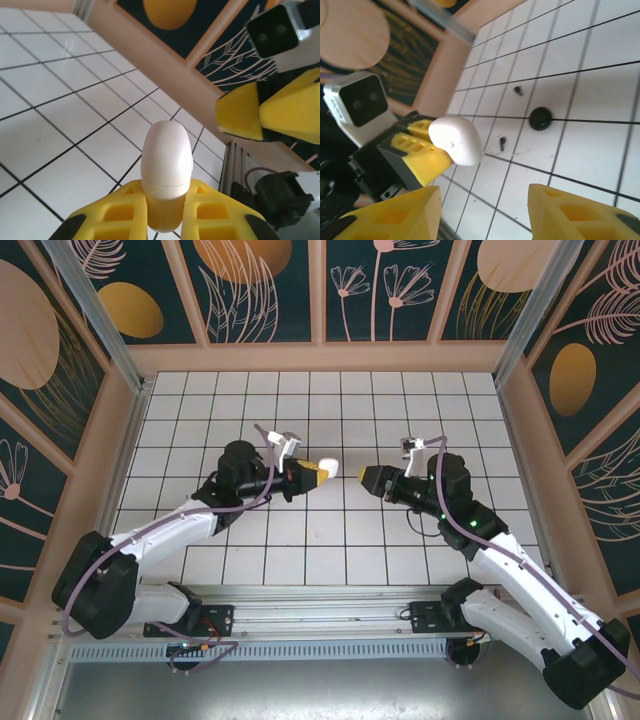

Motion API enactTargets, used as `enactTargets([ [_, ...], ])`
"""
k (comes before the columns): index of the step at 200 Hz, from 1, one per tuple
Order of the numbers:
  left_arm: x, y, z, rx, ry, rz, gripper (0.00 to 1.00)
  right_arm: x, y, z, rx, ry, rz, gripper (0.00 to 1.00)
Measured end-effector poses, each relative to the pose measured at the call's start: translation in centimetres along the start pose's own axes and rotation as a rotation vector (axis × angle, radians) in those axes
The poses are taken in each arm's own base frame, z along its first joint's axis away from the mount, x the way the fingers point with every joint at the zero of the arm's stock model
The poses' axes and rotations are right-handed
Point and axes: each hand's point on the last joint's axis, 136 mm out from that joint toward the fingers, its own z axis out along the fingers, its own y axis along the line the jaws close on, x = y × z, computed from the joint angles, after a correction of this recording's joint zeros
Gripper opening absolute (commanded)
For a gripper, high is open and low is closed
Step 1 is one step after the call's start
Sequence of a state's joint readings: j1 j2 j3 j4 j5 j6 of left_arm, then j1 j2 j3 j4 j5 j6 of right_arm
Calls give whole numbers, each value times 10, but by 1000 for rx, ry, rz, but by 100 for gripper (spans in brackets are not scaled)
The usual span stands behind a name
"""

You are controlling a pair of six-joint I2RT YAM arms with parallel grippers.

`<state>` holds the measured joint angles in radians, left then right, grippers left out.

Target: Insert the wireless bluetooth earbuds into the charging case

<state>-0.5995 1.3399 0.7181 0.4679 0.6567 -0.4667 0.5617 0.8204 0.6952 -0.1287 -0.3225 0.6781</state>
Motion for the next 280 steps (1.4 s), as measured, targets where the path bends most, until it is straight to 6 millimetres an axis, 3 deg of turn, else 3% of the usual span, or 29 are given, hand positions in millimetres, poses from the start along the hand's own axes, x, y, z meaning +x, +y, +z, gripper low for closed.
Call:
enactTargets([
  [31,13,33,20,-83,58,-98,0,0,-40,0,147,-35,74,48],
  [59,22,66,44,-158,118,-169,0,21,-91,6,304,17,137,48],
  [79,19,88,62,-217,145,-199,1,31,-116,6,384,51,173,47],
  [121,2,144,106,-366,177,-216,5,19,-148,-5,474,22,205,47],
  [163,-8,196,141,-479,208,-199,6,13,-167,-11,505,18,232,48],
  [185,-7,223,143,-514,215,-221,6,15,-176,-10,523,35,245,47],
  [223,7,276,122,-573,227,-299,10,19,-183,-2,521,65,258,40],
  [249,-2,288,122,-563,213,-299,22,20,-188,8,508,79,274,40],
  [280,2,289,124,-565,230,-286,37,25,-195,15,513,99,294,41],
])
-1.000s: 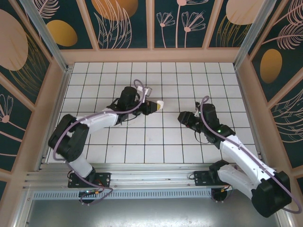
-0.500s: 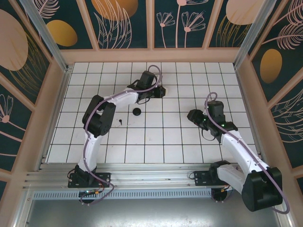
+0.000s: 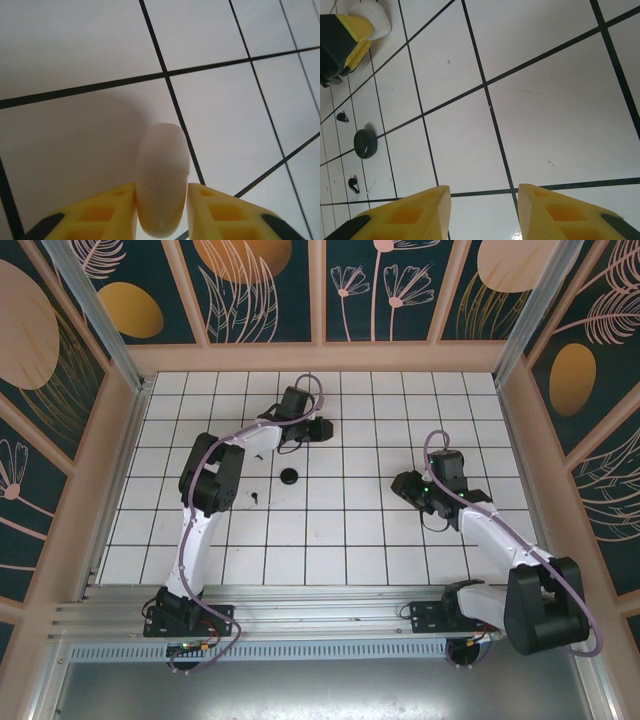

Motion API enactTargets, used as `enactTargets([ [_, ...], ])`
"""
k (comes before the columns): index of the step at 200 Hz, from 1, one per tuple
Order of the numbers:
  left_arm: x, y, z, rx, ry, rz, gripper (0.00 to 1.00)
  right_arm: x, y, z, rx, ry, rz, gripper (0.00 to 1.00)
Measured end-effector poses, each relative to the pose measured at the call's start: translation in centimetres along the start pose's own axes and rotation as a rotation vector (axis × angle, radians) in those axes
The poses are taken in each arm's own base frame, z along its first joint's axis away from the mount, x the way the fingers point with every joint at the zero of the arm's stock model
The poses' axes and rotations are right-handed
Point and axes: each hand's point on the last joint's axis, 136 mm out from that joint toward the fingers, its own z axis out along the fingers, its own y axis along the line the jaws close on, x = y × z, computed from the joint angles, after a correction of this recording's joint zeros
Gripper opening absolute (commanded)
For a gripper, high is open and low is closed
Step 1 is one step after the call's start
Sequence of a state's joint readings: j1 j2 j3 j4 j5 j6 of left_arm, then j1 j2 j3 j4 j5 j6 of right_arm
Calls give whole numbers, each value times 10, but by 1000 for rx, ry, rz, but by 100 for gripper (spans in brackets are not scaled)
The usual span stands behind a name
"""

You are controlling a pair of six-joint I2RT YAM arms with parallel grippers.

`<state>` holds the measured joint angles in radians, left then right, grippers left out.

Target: Insert the wireless bluetooth earbuds into the charging case

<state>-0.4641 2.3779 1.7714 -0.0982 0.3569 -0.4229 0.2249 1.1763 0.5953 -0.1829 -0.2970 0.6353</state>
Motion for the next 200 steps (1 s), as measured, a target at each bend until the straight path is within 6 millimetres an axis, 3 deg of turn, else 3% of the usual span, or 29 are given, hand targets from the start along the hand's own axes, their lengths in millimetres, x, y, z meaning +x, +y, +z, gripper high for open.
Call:
enactTargets([
  [42,7,8,-1,-52,32,39,57,9,6,7,-4,31,-16,46],
  [79,-4,11,-9,-106,26,89,63,9,25,6,-23,33,-58,49],
  [99,-11,9,-24,-140,17,122,64,12,37,6,-30,29,-78,50],
  [123,-29,1,-57,-164,-36,160,67,23,58,10,-44,55,-128,50],
  [157,-35,2,-131,-182,-132,158,68,39,91,34,-19,129,-220,55],
  [179,-18,28,-170,-200,-165,100,69,51,122,60,-20,182,-346,55],
  [200,18,62,-194,-226,-155,18,70,66,156,86,-43,221,-513,58],
])
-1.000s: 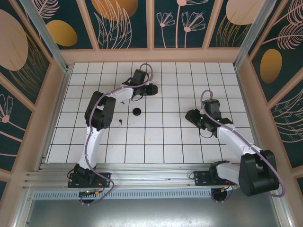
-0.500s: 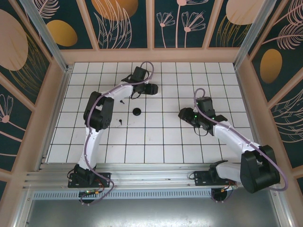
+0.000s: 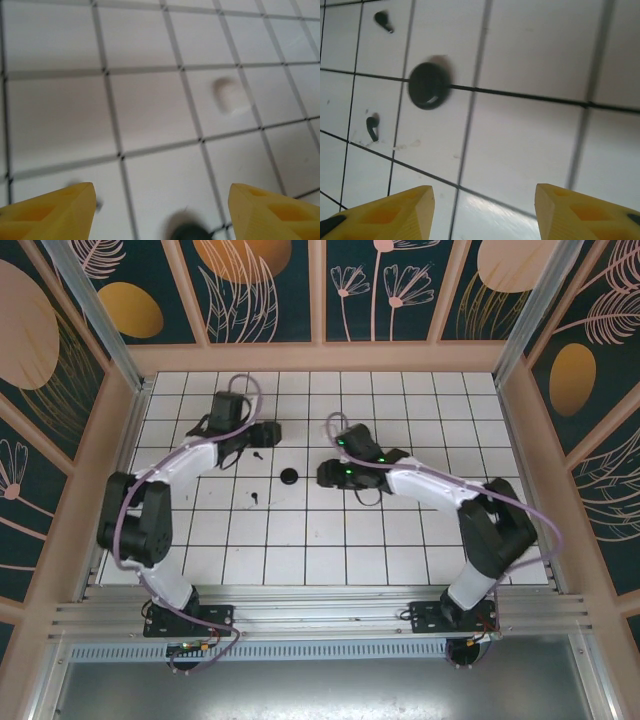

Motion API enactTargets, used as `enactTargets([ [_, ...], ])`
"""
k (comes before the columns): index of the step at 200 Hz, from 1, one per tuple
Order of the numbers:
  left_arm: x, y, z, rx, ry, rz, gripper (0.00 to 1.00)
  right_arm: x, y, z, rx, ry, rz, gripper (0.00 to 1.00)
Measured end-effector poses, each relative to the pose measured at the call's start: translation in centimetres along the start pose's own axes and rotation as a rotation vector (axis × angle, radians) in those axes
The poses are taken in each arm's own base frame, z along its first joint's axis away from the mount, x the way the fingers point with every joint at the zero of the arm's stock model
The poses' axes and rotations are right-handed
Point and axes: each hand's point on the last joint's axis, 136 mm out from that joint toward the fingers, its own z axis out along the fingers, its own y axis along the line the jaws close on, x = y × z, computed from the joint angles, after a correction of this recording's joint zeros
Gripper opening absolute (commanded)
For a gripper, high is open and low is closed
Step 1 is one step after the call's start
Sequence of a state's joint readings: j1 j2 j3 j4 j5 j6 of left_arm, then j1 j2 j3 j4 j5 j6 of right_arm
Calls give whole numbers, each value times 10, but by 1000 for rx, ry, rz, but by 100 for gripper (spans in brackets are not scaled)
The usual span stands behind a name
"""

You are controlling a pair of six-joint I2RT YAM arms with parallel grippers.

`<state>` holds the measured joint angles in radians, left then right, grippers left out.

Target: Insert the wireless bluetooth earbuds into the charging case

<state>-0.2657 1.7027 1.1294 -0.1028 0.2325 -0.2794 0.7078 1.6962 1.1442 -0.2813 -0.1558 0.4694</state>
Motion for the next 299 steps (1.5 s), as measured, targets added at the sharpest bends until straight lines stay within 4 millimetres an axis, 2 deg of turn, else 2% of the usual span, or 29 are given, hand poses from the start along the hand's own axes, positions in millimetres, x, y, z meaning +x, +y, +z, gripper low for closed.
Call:
enactTargets([
  [21,42,22,-18,-12,41,-66,70,-13,31,27,-8,29,-163,66],
  [48,76,28,-37,2,56,-111,71,-29,55,61,3,56,-312,69],
  [78,87,29,-59,14,-2,-140,73,-27,52,93,72,111,-408,69],
  [111,87,28,-77,10,-71,-146,76,-20,39,113,160,166,-456,69],
  [160,86,29,-80,1,-87,-145,76,-19,34,124,210,186,-486,68],
  [205,87,31,-78,-6,-82,-147,76,-25,34,136,227,184,-492,54],
  [231,87,31,-78,-7,-81,-147,77,-25,34,135,234,186,-485,45],
  [283,87,32,-78,-12,-84,-140,75,-26,32,133,243,174,-411,42],
  [299,86,29,-80,2,-95,-131,75,-26,28,128,252,170,-360,41],
])
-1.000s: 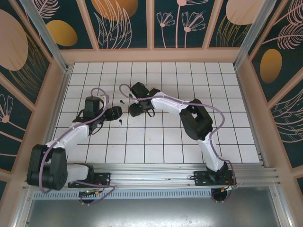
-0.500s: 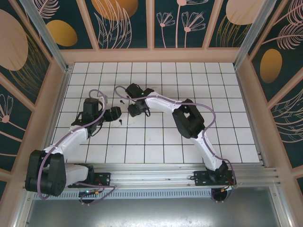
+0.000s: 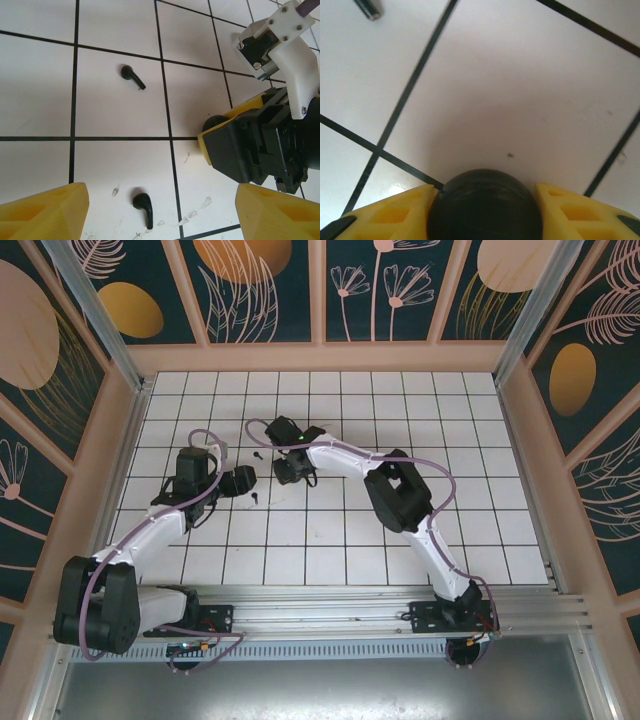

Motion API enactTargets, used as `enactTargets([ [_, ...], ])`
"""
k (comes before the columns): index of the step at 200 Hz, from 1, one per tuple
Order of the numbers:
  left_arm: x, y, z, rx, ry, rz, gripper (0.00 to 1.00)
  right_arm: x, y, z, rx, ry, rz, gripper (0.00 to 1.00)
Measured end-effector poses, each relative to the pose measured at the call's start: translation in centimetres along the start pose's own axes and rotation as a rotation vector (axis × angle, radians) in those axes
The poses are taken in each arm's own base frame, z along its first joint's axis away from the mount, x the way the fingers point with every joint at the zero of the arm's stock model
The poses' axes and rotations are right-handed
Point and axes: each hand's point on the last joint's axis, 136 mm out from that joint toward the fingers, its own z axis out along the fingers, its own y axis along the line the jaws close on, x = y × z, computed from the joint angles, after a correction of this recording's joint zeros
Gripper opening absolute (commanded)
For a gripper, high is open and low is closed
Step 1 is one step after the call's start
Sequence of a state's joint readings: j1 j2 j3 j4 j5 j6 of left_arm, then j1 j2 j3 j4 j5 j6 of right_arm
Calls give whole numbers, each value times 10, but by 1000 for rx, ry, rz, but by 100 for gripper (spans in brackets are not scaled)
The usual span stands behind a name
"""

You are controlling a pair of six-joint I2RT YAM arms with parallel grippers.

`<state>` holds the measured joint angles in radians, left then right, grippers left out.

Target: Insert the wireless bluetooth earbuds into the charging case

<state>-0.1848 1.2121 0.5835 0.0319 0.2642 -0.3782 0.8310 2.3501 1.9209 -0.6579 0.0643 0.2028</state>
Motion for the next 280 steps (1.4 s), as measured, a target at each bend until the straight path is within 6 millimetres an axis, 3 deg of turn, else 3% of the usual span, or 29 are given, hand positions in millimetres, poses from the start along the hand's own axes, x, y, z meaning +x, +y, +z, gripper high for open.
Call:
enactTargets([
  [37,-8,-24,-17,123,-76,43,72,1,-23,-30,-2,-20,183,36],
  [67,-16,-52,-31,270,-149,71,70,-18,-41,-84,-55,-135,337,35],
  [83,-16,-71,-37,337,-180,98,71,-33,-40,-118,-100,-215,391,35],
  [104,-13,-109,-47,455,-214,159,72,-48,-30,-160,-175,-311,436,35],
  [134,-17,-146,-61,574,-283,198,71,-46,-23,-199,-253,-382,489,35],
  [171,-24,-171,-65,660,-350,204,68,-30,-20,-221,-321,-409,547,35],
  [228,-15,-203,-54,767,-361,169,61,-13,-16,-248,-391,-441,602,35],
  [280,-23,-222,-48,808,-393,151,45,-7,-11,-260,-430,-467,613,35],
])
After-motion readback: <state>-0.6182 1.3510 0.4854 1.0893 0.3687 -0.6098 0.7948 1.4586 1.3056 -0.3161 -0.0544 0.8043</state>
